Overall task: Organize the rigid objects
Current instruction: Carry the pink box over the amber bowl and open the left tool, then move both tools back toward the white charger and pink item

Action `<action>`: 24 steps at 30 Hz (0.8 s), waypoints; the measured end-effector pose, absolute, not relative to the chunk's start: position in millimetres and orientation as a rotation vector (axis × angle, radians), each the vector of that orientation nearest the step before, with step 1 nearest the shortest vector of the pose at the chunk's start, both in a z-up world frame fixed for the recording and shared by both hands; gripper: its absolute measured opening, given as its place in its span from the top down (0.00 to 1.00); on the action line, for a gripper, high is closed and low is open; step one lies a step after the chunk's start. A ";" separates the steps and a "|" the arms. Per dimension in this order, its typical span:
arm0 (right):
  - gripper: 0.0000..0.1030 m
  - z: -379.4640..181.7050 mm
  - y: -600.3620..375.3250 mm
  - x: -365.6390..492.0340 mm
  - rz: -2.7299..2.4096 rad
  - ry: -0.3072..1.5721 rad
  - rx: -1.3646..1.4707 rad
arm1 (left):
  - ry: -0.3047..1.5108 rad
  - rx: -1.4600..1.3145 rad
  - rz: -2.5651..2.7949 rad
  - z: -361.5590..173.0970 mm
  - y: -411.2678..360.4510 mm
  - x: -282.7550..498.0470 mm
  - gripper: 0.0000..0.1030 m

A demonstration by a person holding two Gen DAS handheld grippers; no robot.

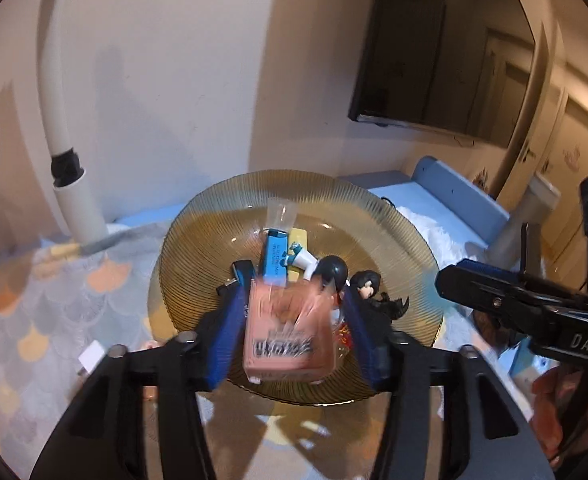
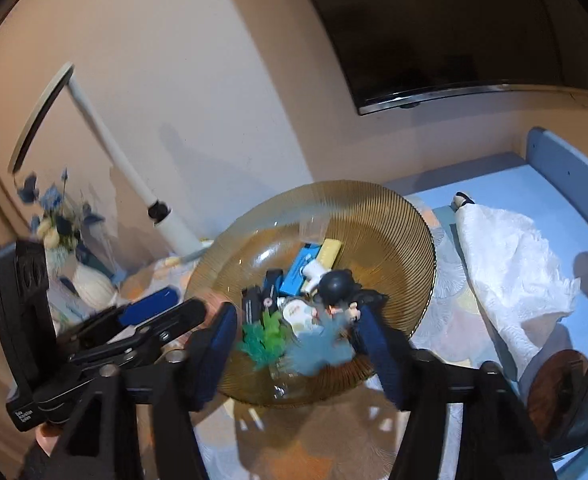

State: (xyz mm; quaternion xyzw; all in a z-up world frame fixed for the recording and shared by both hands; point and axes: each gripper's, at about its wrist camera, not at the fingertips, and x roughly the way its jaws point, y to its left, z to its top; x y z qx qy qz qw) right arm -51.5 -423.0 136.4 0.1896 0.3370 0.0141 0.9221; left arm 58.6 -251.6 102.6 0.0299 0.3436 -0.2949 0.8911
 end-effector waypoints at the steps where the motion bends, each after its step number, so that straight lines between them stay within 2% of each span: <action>1: 0.39 138.0 -425.0 -54.4 0.032 0.683 0.399 | 0.714 0.039 -0.604 104.5 -242.9 60.2 0.33; 3: 0.39 137.7 -426.5 -61.1 0.033 0.676 0.412 | 0.690 0.011 -0.577 110.5 -227.6 57.8 0.30; 10: 0.39 133.2 -383.0 -84.7 0.144 0.689 0.392 | 0.600 -0.063 -0.459 142.2 -142.0 22.9 0.29; 12: 0.37 136.6 -347.2 -96.7 0.216 0.683 0.320 | 0.578 -0.069 -0.409 146.7 -118.3 9.0 0.24; 14: 0.17 134.2 -317.3 -106.0 0.270 0.682 0.265 | 0.580 -0.060 -0.366 144.8 -95.1 -4.8 0.20; 16: 0.12 123.3 -287.9 -111.9 0.292 0.689 0.211 | 0.585 -0.058 -0.328 136.4 -76.2 -15.3 0.20; 19: 0.12 91.9 -251.3 -105.8 0.287 0.753 0.127 | 0.630 -0.057 -0.272 106.0 -52.5 -24.8 0.20; 24: 0.12 34.1 -240.1 -91.5 0.165 0.892 0.059 | 0.787 0.034 -0.108 15.6 -27.9 -20.3 0.22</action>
